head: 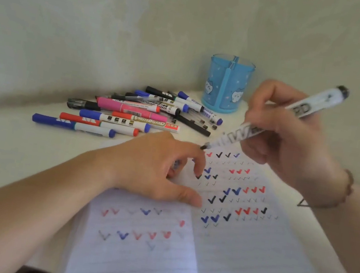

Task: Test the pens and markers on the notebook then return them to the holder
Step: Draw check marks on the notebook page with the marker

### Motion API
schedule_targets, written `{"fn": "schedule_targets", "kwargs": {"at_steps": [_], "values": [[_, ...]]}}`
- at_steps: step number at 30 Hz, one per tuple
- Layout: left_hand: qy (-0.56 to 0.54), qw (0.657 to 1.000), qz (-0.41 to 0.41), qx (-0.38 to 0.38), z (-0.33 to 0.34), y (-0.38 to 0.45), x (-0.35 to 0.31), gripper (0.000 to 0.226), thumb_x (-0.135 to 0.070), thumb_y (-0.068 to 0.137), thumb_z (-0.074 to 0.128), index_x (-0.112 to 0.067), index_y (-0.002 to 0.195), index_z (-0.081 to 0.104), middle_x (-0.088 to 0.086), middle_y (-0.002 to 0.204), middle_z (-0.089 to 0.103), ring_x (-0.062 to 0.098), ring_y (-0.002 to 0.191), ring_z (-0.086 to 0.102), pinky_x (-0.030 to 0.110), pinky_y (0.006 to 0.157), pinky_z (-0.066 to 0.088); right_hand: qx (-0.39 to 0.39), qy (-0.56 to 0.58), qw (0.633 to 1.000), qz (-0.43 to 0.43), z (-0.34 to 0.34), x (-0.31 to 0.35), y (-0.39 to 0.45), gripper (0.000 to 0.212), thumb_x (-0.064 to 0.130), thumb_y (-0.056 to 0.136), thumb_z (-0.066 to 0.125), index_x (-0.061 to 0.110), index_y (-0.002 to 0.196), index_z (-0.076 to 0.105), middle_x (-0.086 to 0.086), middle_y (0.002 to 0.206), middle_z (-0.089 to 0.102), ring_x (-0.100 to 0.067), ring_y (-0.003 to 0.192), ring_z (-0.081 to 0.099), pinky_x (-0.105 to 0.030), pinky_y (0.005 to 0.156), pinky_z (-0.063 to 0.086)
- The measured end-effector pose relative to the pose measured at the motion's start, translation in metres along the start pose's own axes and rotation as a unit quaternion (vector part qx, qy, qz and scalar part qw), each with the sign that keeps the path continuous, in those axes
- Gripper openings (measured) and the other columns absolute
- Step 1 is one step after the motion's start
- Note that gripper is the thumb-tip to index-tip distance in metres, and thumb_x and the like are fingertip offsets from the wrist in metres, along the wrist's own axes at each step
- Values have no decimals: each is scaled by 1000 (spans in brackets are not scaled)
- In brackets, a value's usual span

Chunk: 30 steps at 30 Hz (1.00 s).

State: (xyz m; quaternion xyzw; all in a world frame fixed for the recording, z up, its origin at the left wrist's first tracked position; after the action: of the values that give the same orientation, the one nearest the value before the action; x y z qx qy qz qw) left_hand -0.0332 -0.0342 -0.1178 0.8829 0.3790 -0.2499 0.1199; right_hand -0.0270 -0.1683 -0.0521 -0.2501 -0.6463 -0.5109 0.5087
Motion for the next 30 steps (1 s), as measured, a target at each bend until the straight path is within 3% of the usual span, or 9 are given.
{"fn": "schedule_targets", "kwargs": {"at_steps": [2, 4, 7, 9, 12, 15, 21, 30], "values": [[48, 998, -25, 41, 4, -1, 3, 45, -76, 60, 68, -45, 89, 56, -29, 63, 50, -6, 56, 46, 22, 56, 32, 37, -27, 999, 30, 0, 7, -8, 10, 13, 71, 58, 6, 69, 65, -9, 45, 56, -22, 32, 49, -22, 38, 37], [41, 998, -31, 31, 2, 0, 3, 47, -75, 57, 71, -44, 89, 57, -25, 62, 50, -4, 55, 45, 22, 56, 32, 57, -115, 990, 63, 5, 4, -28, 17, 21, 73, 65, 5, 72, 69, -14, 54, 65, -29, 41, 58, -26, 39, 41], [17, 1000, 2, -6, 0, -1, -4, 46, -66, 58, 78, -43, 92, 57, -17, 69, 50, 2, 62, 46, 19, 58, 34, -28, -182, 979, 86, 0, -10, -59, 29, 26, 68, 79, 7, 58, 61, -10, 44, 57, -22, 36, 49, -20, 39, 37], [1, 1000, 15, -7, 2, -2, -8, 48, -58, 61, 81, -43, 98, 54, -18, 86, 53, 4, 78, 52, 18, 66, 41, -65, -141, 984, 90, -2, -21, -71, 25, 15, 68, 77, 9, 53, 57, -8, 40, 51, -18, 33, 43, -15, 39, 33], [-25, 999, 24, -4, 4, -3, -10, 53, -49, 64, 84, -43, 104, 51, -19, 101, 53, 8, 96, 53, 22, 80, 44, -78, -180, 975, 105, -1, -32, -80, 32, 15, 67, 74, 9, 48, 49, -1, 37, 42, -10, 35, 33, -13, 39, 25], [-26, 999, 34, 0, 4, -3, -10, 50, -49, 65, 84, -43, 102, 52, -17, 98, 53, 10, 93, 53, 27, 79, 44, -112, -226, 962, 101, -6, -31, -87, 40, 17, 68, 72, 5, 49, 40, -18, 46, 32, -11, 41, 27, -18, 41, 21], [-19, 999, 40, 5, 5, -3, -8, 48, -61, 62, 75, -44, 101, 53, -15, 95, 54, 10, 90, 55, 32, 78, 48, -133, -251, 953, 104, -9, -33, -87, 38, 15, 68, 68, 2, 52, 36, -29, 54, 33, -16, 45, 27, -22, 42, 19], [-13, 997, 69, -11, 2, -4, -13, 47, -54, 65, 80, -42, 102, 54, -15, 91, 52, 14, 87, 54, 32, 76, 45, -102, -257, 955, 105, -4, -34, -84, 34, 5, 65, 61, 5, 49, 31, -21, 50, 27, -15, 46, 25, -23, 43, 17]]}}
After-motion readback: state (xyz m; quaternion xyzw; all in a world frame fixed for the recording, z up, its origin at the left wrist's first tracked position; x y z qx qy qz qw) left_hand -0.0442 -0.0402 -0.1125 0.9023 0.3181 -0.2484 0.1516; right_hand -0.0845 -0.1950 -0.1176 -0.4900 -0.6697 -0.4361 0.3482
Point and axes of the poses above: each hand's wrist, its own y-axis towards the middle knuckle, its own z-axis out of the palm, x = y × z, the point moved 7 cm from there along y, towards the middle knuckle
